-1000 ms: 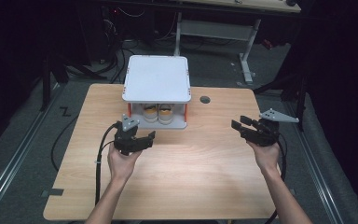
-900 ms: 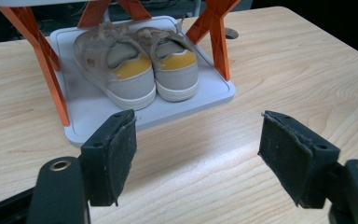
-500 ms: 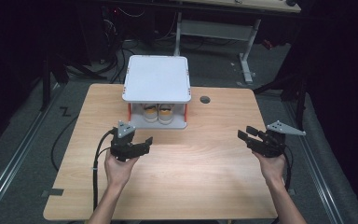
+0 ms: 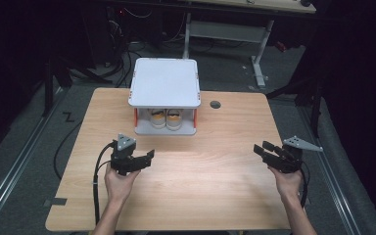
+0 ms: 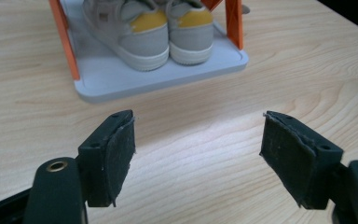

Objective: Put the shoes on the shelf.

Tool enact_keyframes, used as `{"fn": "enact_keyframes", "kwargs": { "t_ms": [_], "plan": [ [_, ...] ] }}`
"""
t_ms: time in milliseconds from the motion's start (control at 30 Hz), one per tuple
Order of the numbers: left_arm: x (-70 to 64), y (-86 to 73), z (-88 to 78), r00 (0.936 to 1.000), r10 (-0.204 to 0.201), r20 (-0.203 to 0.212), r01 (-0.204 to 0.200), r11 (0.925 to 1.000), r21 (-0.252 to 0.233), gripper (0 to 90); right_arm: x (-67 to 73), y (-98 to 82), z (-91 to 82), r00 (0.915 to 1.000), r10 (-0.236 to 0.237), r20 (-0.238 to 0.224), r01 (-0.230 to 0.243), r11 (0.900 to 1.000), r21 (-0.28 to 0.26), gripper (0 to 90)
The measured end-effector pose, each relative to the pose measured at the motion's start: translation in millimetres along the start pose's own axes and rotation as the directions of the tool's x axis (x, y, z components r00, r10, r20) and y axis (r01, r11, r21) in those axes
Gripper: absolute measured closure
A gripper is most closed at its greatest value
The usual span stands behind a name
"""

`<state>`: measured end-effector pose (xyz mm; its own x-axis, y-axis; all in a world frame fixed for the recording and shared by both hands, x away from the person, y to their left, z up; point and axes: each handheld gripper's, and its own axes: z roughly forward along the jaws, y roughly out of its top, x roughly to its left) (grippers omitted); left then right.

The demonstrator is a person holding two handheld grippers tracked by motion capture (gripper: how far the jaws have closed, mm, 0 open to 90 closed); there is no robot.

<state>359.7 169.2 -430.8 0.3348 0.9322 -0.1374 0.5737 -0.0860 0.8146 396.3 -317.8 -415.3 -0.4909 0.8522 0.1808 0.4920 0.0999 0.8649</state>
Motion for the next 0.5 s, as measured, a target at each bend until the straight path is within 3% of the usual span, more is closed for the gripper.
{"fn": "enact_keyframes", "kwargs": {
  "t_ms": [500],
  "plan": [
    [18.4,-26.7,12.8,0.9982,-0.038,-0.047,0.041,0.9971,0.064,26.5,-16.8,-29.8,11.1,0.9971,0.064,0.04,-0.066,0.996,0.052,50.5]
  ]
}}
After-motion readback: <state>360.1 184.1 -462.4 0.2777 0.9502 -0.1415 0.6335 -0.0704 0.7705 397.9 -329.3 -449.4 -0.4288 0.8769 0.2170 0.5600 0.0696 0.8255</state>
